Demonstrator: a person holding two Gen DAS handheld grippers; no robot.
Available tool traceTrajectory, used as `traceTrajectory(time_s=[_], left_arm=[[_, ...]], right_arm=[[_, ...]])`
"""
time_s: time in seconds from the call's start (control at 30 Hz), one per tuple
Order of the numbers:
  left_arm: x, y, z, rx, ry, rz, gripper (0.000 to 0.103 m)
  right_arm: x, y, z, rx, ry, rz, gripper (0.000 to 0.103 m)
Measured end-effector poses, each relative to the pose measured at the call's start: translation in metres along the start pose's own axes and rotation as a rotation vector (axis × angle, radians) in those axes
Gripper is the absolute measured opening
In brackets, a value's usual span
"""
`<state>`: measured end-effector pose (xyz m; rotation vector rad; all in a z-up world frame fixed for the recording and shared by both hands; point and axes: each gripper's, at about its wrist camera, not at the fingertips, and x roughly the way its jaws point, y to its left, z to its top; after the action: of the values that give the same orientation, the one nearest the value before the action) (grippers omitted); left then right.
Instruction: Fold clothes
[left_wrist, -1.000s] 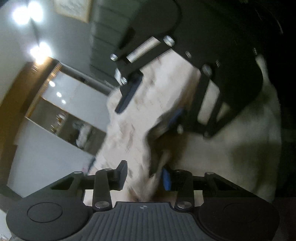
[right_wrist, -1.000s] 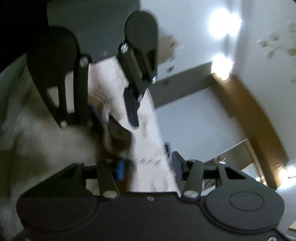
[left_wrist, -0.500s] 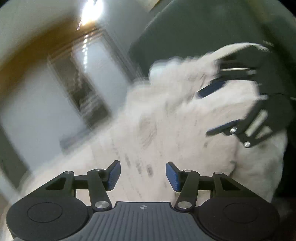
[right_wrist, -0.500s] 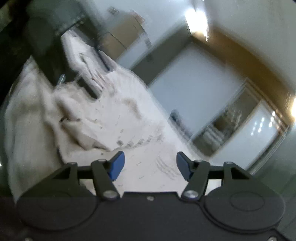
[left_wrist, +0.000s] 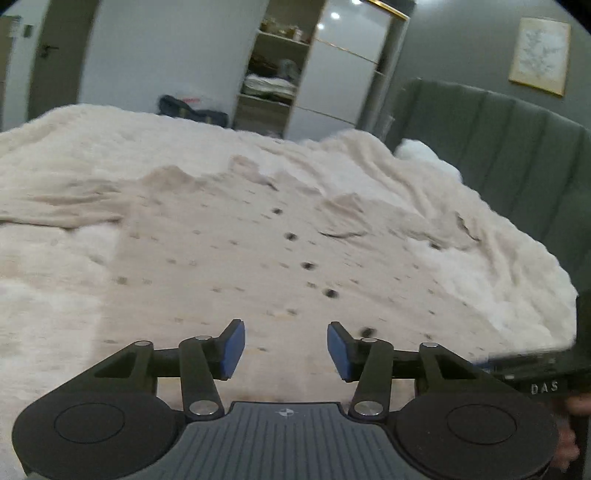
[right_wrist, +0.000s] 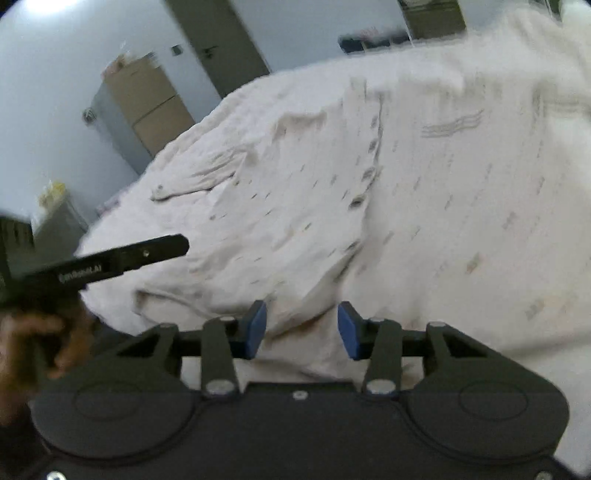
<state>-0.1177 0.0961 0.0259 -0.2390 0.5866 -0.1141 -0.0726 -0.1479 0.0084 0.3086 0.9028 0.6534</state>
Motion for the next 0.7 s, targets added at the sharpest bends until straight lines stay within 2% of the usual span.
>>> traceTrajectory(time_s=[0.07, 0.13, 0.2, 0.3, 0.4, 0.47, 0.57, 0.7], left_arm=[[0.001, 0.01, -0.003, -0.03, 0.002, 0.006, 0.048], [0.003, 0.016, -0.003, -0.028, 0.011, 0.008, 0.049], [0.004, 0.024, -0.004, -0.016, 0.025, 0.009, 0.05], [-0.004, 0.033, 0.0, 0.016, 0.031, 0.014, 0.052], [-0.016, 0.045, 0.006, 0.017, 0.02, 0.021, 0.058], [-0.016, 0.055, 0.007, 0.023, 0.043, 0.03, 0.058], [-0.013, 0.063, 0.003, 0.046, 0.1, 0.039, 0.058], [-0.01, 0.063, -0.001, 0.097, 0.15, 0.055, 0.06]], right_arm=[[0.012, 0.002, -0.003, 0.055, 0.024, 0.004, 0.032], [0.022, -0.001, -0.005, 0.119, 0.043, 0.017, 0.011], [0.023, -0.001, -0.009, 0.142, 0.05, 0.02, 0.004], [0.01, -0.004, 0.0, 0.176, 0.044, 0.06, 0.003], [-0.023, -0.012, 0.028, 0.213, -0.002, 0.169, 0.0], [-0.036, -0.022, 0.039, 0.237, -0.015, 0.196, 0.0], [-0.041, -0.046, 0.045, 0.214, 0.04, 0.152, 0.0], [-0.032, -0.068, 0.029, 0.172, 0.139, 0.042, 0.003]])
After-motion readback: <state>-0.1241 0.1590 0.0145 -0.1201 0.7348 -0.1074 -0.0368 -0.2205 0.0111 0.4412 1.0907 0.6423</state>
